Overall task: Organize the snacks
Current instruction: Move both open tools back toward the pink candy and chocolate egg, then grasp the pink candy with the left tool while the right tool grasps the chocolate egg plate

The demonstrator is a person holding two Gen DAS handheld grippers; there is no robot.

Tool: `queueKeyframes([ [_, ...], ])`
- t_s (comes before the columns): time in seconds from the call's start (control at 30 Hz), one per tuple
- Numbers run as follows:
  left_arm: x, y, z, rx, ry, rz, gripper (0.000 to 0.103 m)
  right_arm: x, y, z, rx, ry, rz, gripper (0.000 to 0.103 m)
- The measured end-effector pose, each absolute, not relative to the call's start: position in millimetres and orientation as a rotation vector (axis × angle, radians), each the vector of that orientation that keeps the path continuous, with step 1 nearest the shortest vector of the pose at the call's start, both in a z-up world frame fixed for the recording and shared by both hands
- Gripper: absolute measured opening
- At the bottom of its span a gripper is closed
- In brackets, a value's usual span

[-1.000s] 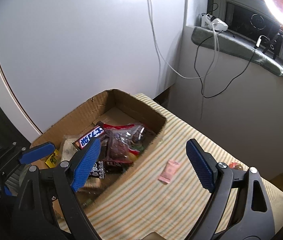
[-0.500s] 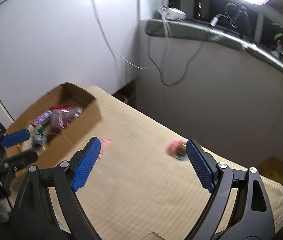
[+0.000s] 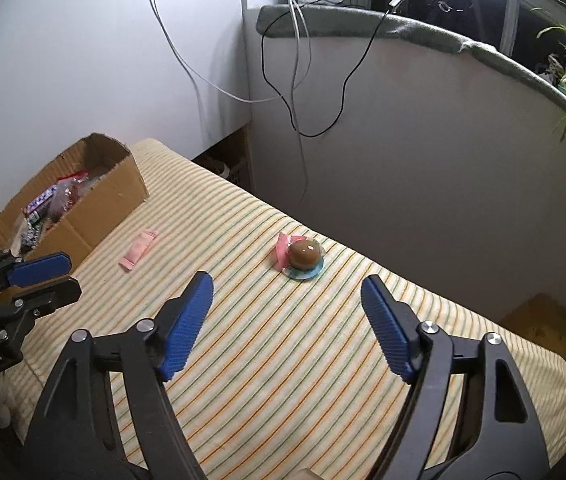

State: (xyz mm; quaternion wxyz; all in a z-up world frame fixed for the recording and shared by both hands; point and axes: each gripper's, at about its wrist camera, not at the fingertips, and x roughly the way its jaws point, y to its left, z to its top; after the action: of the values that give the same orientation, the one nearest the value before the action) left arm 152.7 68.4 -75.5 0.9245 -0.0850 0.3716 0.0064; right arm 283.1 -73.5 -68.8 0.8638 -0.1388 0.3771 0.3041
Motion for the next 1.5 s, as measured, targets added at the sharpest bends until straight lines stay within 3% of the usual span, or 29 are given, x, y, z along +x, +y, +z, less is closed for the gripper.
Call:
queueKeyframes([
  [0.1, 162.6, 67.9, -83.2, -0.175, 0.783, 0.026, 0.026, 293.6, -69.7, -78.2, -0.3, 0.807, 0.652, 0.07],
  [0.7, 219.4, 63.7, -119.2, -0.025, 0.884, 0.194, 0.026, 345.4, -61.0, -109.9, -0.248, 0.86, 0.693, 0.07],
  [0.9, 226.1, 66.6, -121.8, -0.035, 0.908, 0.197, 0.031, 352.0, -53.7, -115.1, -0.26, 0.88, 0.693, 0.07],
  [1.0, 224.3, 69.3, -121.8, -0.059, 0.904, 0.176, 0.029, 353.5, -48.2, -119.0, -0.276, 0.9, 0.693, 0.057],
  [1.2, 221.5, 73.5, -119.7, -0.092, 0.895, 0.133, 0.021, 352.9, -47.8, -121.8, -0.291, 0.899, 0.686, 0.046],
  [1.5, 221.5, 70.8, -121.9, -0.088, 0.887, 0.088, 0.015, 345.8, -49.6, -120.4, -0.313, 0.882, 0.698, 0.041],
])
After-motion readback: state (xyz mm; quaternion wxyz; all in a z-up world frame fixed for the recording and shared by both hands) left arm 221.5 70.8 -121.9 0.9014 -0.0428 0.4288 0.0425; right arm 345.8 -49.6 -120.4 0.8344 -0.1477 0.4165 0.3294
